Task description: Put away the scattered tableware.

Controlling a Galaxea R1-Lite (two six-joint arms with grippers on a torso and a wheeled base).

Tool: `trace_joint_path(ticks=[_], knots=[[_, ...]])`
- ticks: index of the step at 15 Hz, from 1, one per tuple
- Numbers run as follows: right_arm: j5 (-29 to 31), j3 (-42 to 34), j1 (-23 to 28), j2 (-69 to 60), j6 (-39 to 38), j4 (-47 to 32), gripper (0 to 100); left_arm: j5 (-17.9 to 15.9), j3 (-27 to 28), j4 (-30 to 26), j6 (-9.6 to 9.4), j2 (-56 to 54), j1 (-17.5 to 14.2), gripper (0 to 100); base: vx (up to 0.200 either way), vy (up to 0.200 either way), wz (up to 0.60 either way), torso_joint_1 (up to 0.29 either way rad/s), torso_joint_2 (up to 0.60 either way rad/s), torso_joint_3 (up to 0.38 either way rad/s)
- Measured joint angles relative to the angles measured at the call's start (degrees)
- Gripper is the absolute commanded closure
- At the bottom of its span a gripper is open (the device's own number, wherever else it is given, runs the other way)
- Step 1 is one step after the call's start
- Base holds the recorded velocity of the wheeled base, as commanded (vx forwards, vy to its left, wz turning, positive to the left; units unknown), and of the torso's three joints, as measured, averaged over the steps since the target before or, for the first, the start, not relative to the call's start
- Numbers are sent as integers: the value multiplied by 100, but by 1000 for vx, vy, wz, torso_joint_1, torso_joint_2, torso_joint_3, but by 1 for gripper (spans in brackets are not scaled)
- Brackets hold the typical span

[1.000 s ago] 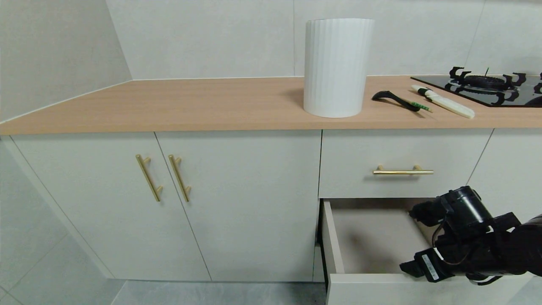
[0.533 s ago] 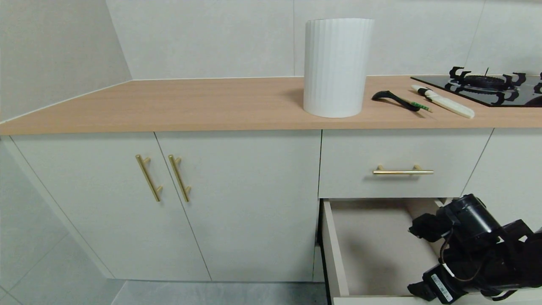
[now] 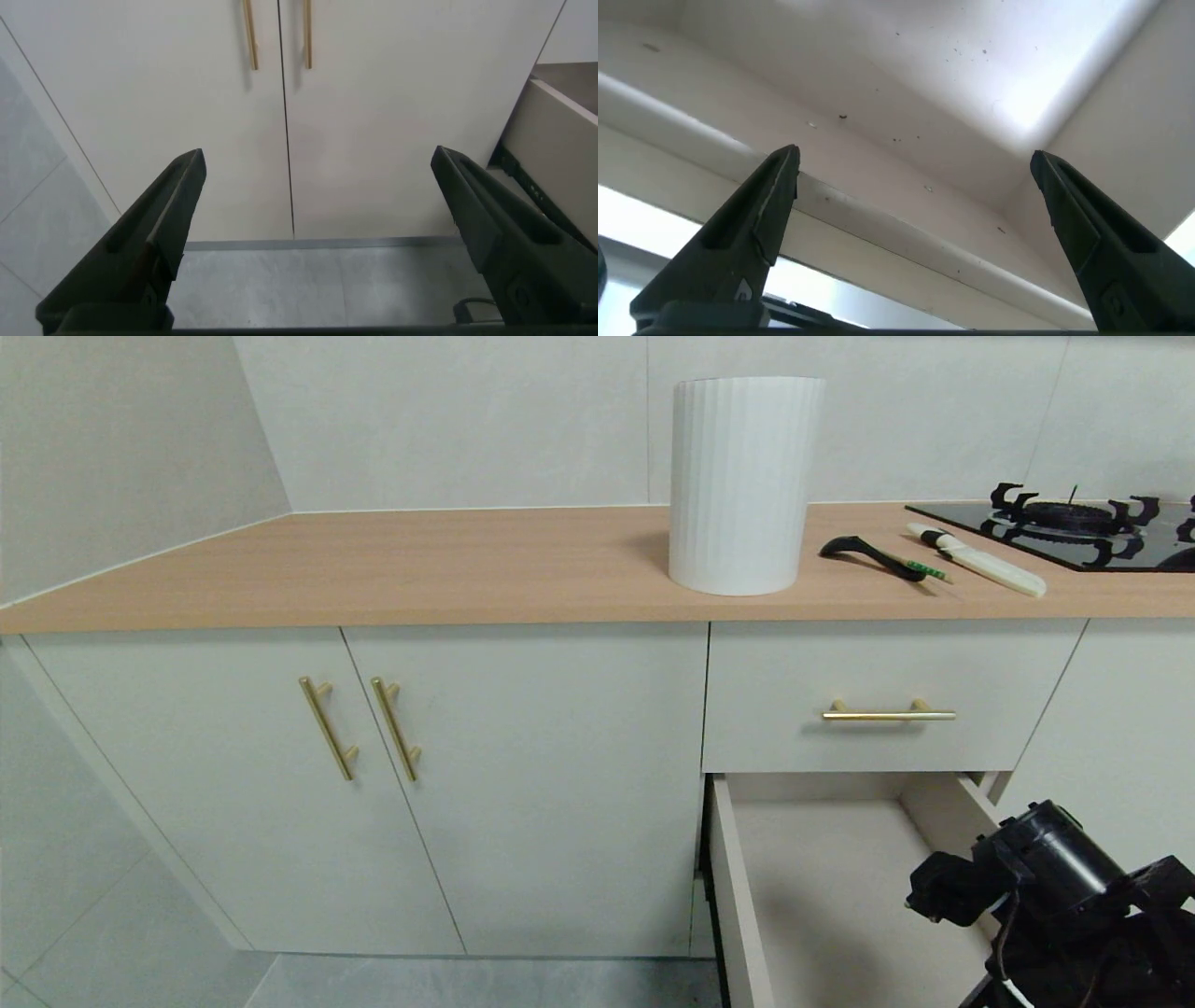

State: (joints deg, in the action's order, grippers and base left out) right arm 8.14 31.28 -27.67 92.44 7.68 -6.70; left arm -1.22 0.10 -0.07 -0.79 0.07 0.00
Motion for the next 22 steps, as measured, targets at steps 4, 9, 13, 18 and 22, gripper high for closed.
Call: trace_joint_path(ticks=[4,9,13,18,22], knots=[[9,-190,-176,-99,85,20,0,0,0,0,1,0,0,0,0,0,0,0,0,0],[39,-323,-269,-188,162,33,0,-1,0,2,1,0,0,0,0,0,0,0,0,0],[74,-245,-269,-195,123,35,0,0,0,0,1,0,0,0,0,0,0,0,0,0],[78,418,63,-156,-1285,1159,0,0,0,2,1,0,0,0,0,0,0,0,0,0],[105,496,334,-104,-1514,1866,0,0,0,2,1,0,0,0,0,0,0,0,0,0]])
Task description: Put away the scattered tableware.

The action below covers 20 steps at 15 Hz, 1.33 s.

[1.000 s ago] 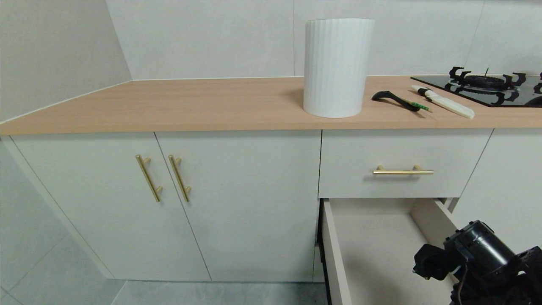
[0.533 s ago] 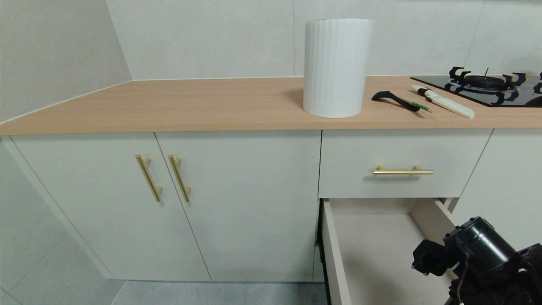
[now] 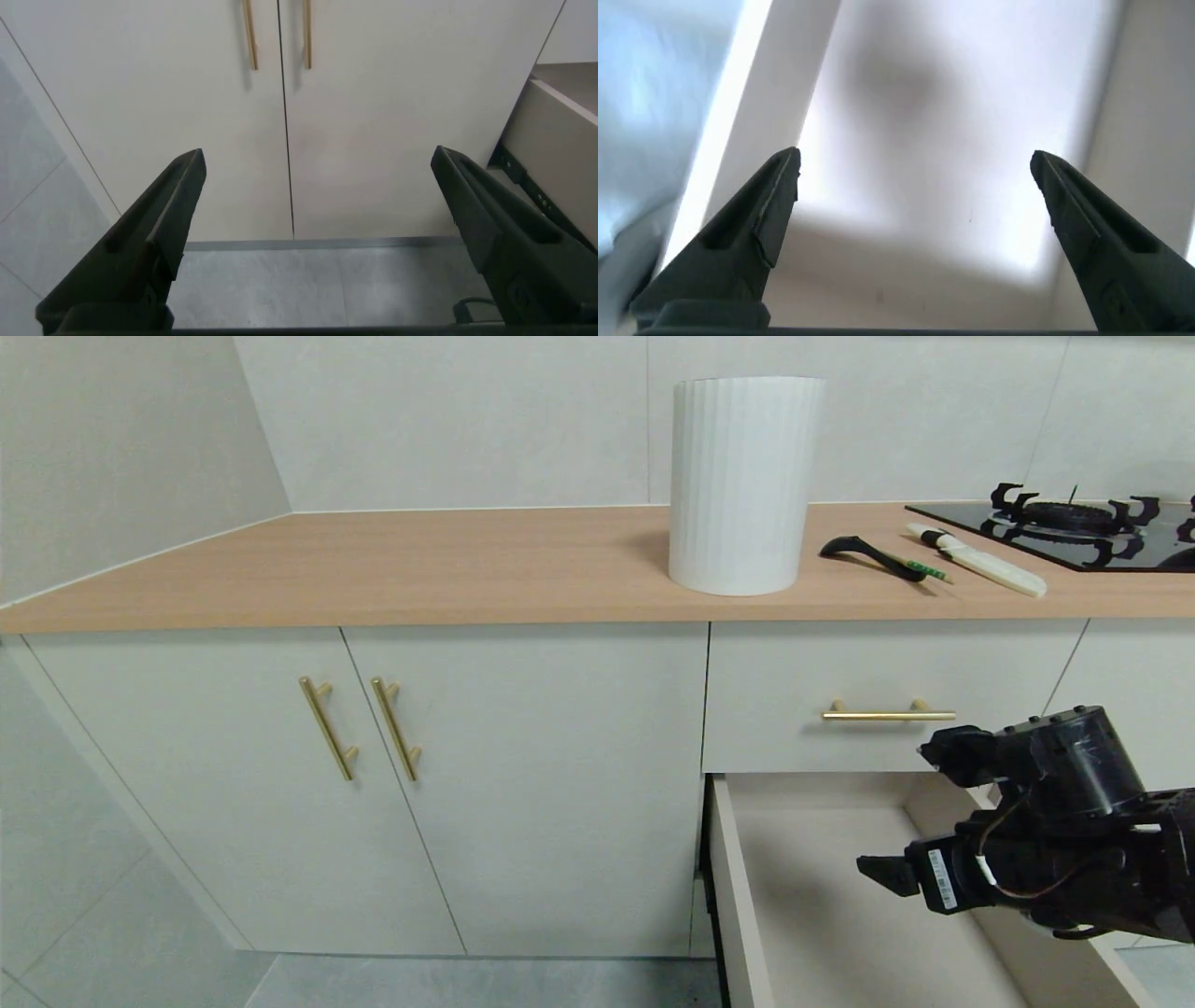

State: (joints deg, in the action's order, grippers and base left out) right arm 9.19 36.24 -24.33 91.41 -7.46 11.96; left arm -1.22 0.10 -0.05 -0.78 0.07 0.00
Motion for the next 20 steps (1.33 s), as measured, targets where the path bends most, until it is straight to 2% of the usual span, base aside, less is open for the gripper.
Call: trace_joint_path(ticks=[6,10,20], knots=[[84,24,88,-9,16,20,0,0,0,-2,0,0,0,0,0,0,0,0,0,0],[161,22,90,-12,27,27,0,-1,0,5,0,0,0,0,0,0,0,44,-211,-211],[238,5,88,-15,43,20,0,-1,0,0,-1,0,0,0,0,0,0,179,-486,-292]])
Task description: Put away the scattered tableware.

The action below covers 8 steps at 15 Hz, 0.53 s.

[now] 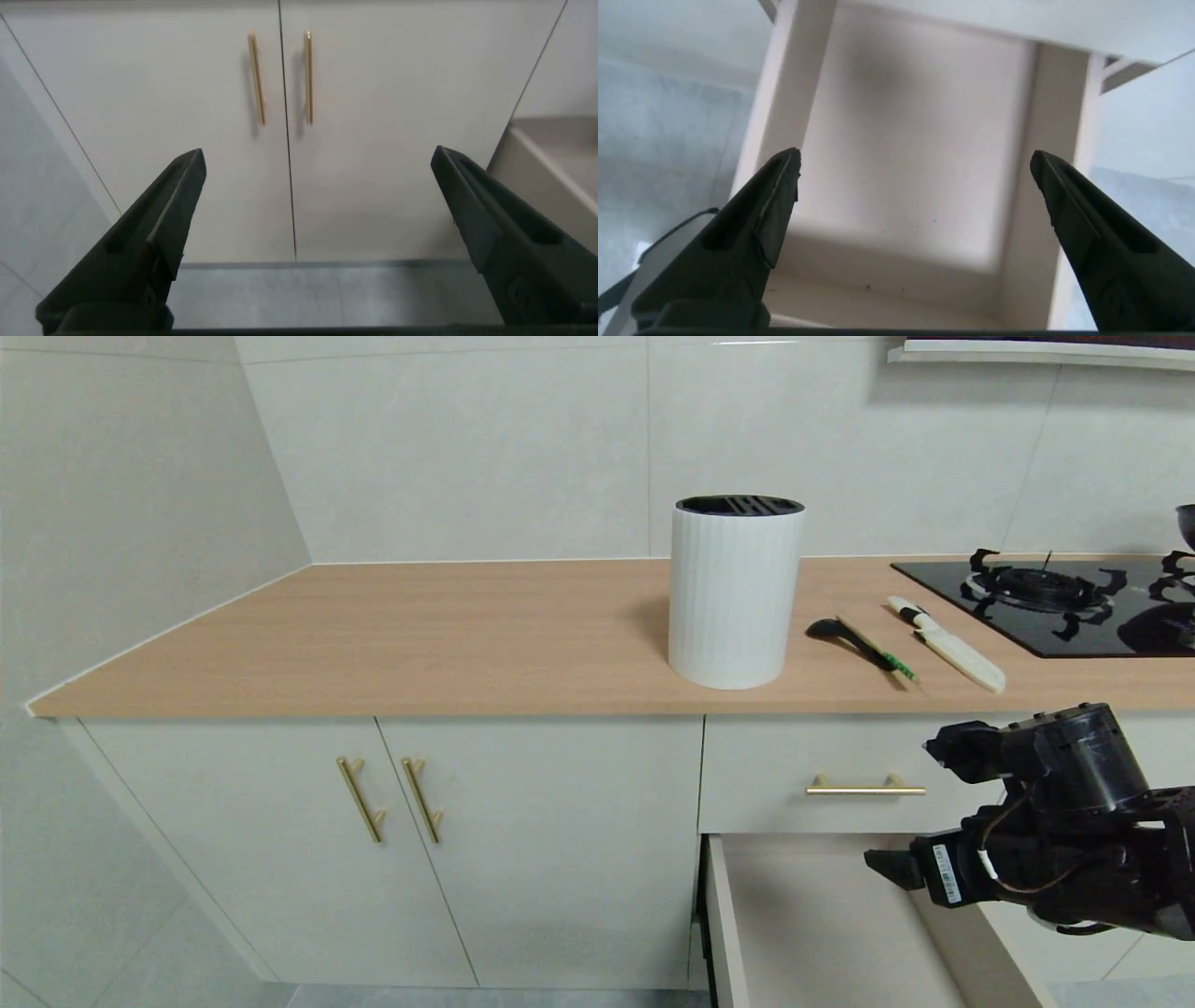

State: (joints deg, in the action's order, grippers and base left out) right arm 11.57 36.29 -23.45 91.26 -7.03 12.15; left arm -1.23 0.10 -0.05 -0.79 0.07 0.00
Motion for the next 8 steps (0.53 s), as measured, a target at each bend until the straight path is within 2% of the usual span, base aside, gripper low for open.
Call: trace_joint_path(ticks=[8], knots=[[6,0,2,22,1,5,0,0,0,10,0,0,0,0,0,0,0,206,-466,-268]])
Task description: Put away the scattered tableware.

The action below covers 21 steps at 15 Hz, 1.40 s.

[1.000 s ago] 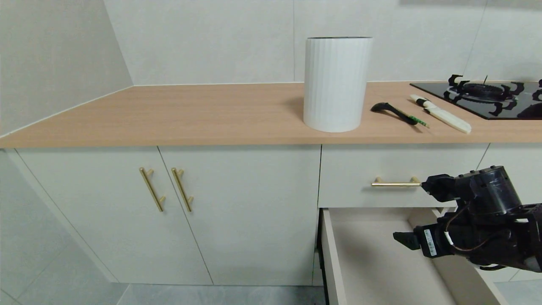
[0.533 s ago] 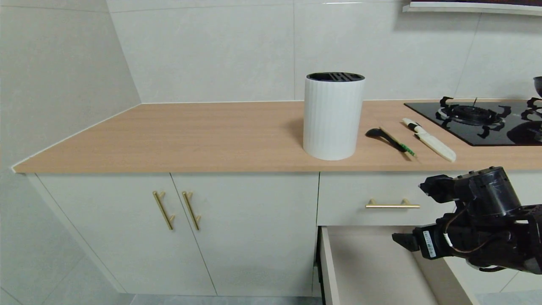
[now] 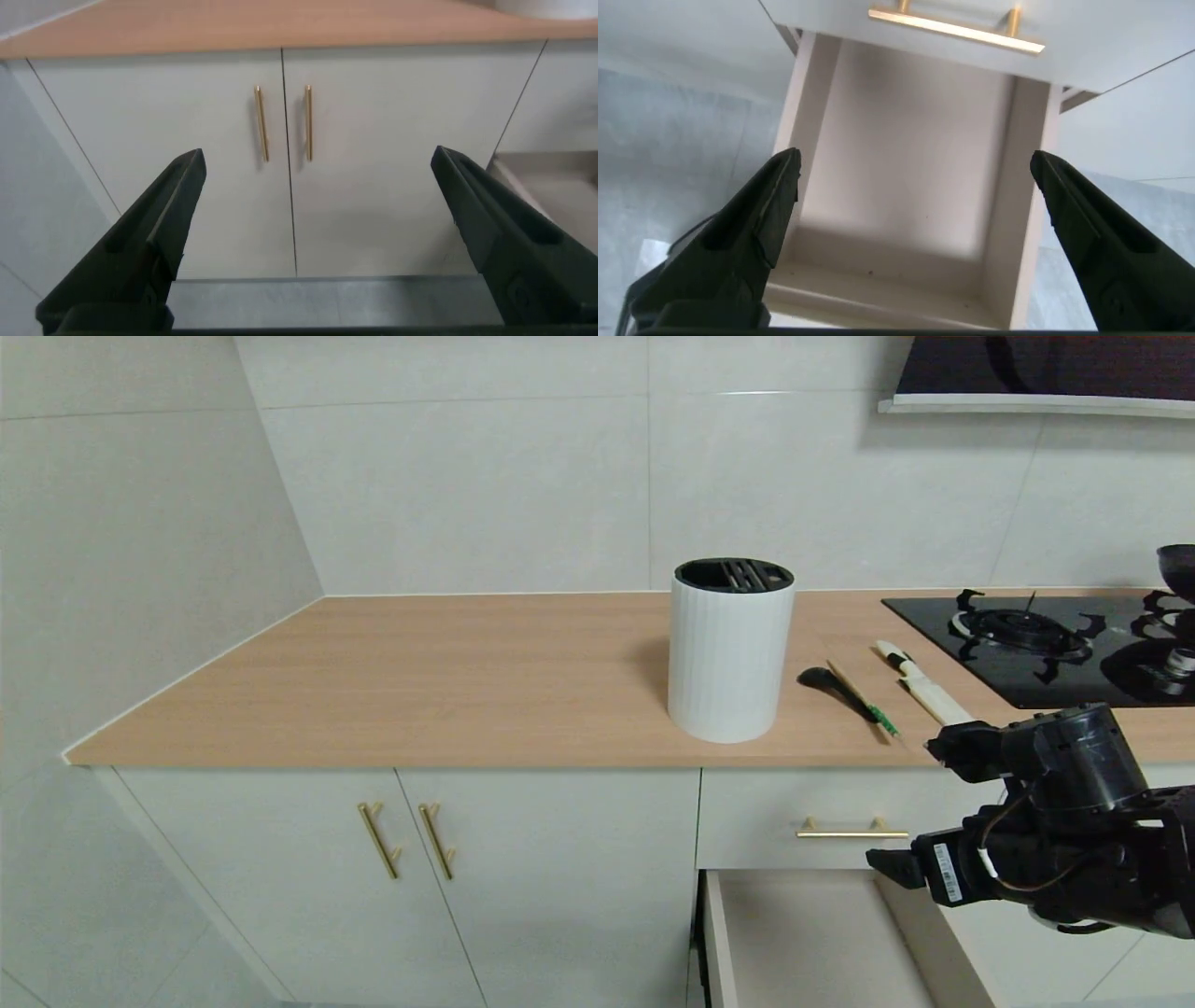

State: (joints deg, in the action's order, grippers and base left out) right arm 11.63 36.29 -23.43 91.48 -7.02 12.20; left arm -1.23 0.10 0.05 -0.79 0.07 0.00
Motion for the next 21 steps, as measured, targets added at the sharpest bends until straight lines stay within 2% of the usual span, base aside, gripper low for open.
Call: trace_joint_path(ticks=[7,10,16,19,21], knots=[[154,227,1,-22,-4,-11,0,1,0,-12,1,0,0,0,0,0,0,20,-47,-29],[187,791,100,111,11,-117,0,0,0,-10,0,0,0,0,0,0,0,0,0,0],[189,2489,568,1078,-17,-413,0,1,0,-12,1,0,0,0,0,0,0,0,0,0],[178,2671,913,1517,-45,-274,0,1,0,-12,1,0,0,0,0,0,0,0,0,0],[200,2671,996,1775,-44,273,0,0,0,-10,1,0,0,0,0,0,0,0,0,0]])
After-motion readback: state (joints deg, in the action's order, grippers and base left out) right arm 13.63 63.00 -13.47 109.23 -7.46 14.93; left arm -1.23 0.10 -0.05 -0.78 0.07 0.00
